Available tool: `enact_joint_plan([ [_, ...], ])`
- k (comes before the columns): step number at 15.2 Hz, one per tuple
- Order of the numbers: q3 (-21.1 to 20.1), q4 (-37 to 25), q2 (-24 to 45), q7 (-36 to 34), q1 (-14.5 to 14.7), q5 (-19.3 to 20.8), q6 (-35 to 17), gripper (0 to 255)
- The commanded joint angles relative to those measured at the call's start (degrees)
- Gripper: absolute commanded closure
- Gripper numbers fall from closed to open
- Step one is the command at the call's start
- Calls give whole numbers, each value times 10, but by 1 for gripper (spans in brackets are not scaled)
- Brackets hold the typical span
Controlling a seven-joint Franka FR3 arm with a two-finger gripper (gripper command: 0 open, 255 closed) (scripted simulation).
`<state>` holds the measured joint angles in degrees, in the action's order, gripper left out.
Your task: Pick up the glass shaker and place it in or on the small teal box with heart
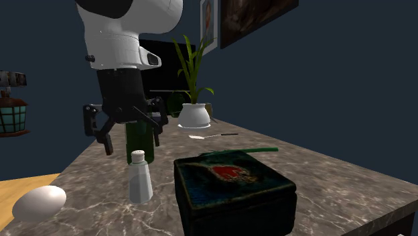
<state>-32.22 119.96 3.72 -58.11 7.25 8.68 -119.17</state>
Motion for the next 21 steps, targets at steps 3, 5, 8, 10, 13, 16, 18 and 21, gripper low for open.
enact_joint_plan([
  [3, 2, 16, 15, -9, 0, 12, -28, 0],
  [5, 3, 22, 21, -12, 0, 17, -39, 0],
  [8, 3, 22, 21, -12, 0, 17, -39, 0],
  [10, 3, 22, 21, -12, 0, 17, -39, 0],
  [13, 3, 22, 21, -12, 0, 17, -39, 255],
  [16, 3, 22, 21, -12, 0, 17, -39, 255],
  [18, 3, 22, 21, -12, 0, 17, -39, 255],
  [21, 3, 22, 21, -12, 0, 17, -39, 255],
])
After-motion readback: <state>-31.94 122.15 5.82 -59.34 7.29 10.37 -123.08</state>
